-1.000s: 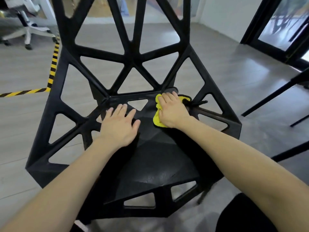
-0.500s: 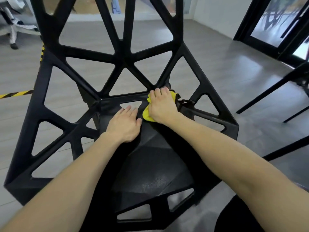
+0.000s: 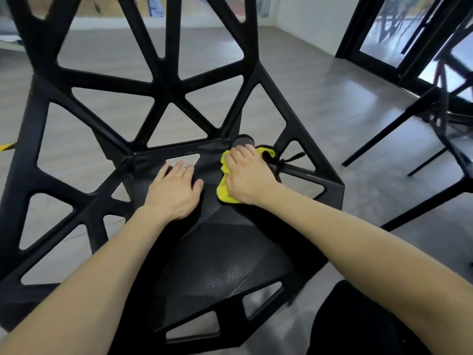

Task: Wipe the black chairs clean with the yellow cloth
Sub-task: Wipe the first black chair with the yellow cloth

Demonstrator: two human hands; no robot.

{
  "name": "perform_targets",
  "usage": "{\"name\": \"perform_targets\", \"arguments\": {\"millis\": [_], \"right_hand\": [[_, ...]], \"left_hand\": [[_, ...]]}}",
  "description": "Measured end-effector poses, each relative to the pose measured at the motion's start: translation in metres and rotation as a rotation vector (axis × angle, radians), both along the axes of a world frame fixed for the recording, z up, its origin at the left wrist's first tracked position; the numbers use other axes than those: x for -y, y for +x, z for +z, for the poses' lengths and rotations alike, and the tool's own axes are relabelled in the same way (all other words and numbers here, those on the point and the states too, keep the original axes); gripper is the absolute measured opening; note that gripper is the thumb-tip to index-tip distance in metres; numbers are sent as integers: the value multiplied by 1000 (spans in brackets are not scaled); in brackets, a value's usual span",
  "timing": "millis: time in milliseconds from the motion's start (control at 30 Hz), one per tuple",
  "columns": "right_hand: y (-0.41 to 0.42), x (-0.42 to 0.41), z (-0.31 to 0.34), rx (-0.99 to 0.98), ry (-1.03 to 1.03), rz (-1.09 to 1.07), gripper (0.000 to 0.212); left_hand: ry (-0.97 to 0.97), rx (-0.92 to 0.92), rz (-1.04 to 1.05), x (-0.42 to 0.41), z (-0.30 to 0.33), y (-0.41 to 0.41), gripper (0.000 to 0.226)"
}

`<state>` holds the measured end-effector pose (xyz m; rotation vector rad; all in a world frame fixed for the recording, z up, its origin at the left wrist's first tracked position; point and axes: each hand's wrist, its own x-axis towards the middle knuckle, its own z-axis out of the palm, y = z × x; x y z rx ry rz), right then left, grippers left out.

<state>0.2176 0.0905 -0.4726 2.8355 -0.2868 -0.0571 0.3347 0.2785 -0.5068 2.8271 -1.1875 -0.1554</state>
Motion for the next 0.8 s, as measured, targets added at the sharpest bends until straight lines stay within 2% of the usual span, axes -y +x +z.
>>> {"name": "perform_targets", "arguments": {"millis": [100,267,400,500,600,700,800], "right_hand": [[-62,17,24,-16,7,45,59],[-195,40,42,179,-75,109,51],[-149,36,16,305,-22,52,38],[-108,32,24,321,16,31,27],[-152,44,27,447,-47,118,24],[-209,46,11,594,-34,132,33],[-200,59,15,765,15,75,35]], "left_hand": [[12,7,3,0,-1,1,75],[-21,-15,18,5,6,-4,73],[-39,1,17,8,4,-11,69],[4,2,10,8,0,-4,74],[32,15,9,7,-4,1,77],[38,22,32,11,-5,0,80],[45,29,10,27,3,-8,79]]}}
